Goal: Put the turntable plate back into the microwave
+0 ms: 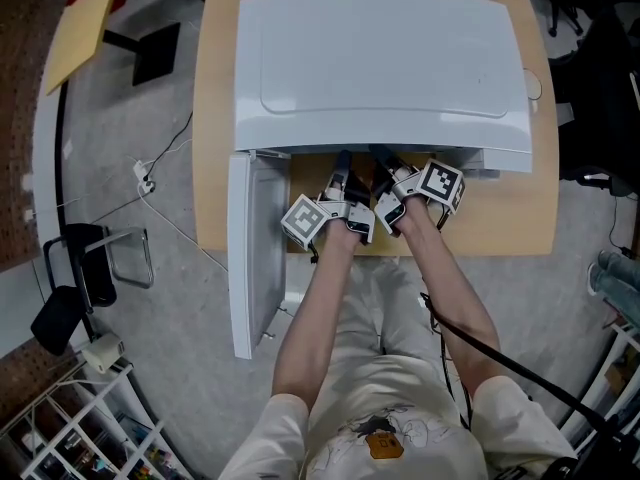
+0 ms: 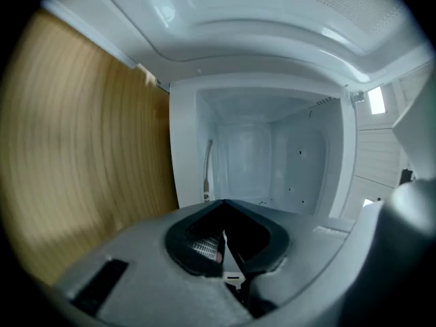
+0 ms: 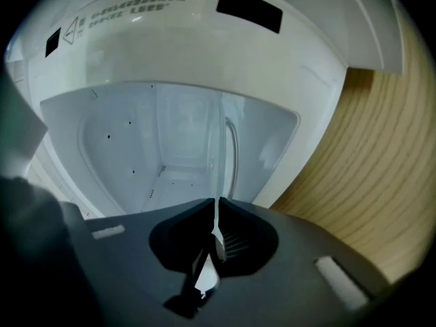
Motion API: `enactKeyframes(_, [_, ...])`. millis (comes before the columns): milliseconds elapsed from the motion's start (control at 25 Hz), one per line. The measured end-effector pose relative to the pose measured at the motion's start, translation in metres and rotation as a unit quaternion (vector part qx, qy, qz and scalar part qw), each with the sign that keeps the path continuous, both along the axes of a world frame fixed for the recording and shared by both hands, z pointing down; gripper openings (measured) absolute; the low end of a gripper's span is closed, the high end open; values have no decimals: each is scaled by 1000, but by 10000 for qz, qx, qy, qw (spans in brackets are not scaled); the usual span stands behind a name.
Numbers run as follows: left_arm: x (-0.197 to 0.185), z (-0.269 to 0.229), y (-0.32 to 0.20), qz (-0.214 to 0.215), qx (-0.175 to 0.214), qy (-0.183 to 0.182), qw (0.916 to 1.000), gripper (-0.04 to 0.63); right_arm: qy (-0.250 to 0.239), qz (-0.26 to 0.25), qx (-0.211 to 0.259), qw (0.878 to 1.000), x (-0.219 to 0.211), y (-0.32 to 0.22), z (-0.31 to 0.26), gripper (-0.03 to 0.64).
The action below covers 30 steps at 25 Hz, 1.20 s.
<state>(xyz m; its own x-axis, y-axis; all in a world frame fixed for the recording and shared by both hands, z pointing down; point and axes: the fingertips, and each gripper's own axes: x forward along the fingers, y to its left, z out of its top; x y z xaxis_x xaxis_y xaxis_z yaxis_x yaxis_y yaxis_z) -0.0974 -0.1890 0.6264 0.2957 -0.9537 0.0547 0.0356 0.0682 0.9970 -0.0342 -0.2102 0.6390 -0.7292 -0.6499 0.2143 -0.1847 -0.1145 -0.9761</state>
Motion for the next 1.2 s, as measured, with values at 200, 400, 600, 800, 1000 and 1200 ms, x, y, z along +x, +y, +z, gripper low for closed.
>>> enactKeyframes(200, [-3,-12,1,-43,112,107,9999,-2,382,94,-72,9992,0,-7,0,29])
enactKeyframes(400, [-13,8,11,-43,-47,-201,9998,-2,400,57,-247,9989,2,-1,4,31])
enactKeyframes(600, [-8,-2,11,-102,-13,101,9999,-2,168,366,-388,9984,12,-1,6,14])
enactKeyframes(800, [-7,-11,13,-83,49,127,9999,-1,219,385,-332,9985,17,4,1,21])
enactKeyframes(1000, [-4,-14,25,128,23,-428,9990,-2,379,286,-175,9987,25,20,-15,19])
enactKeyframes(1200, [18,-57,47,762,302,-1164,9898,-2,707,-36,380,9968,34,46,-57,8])
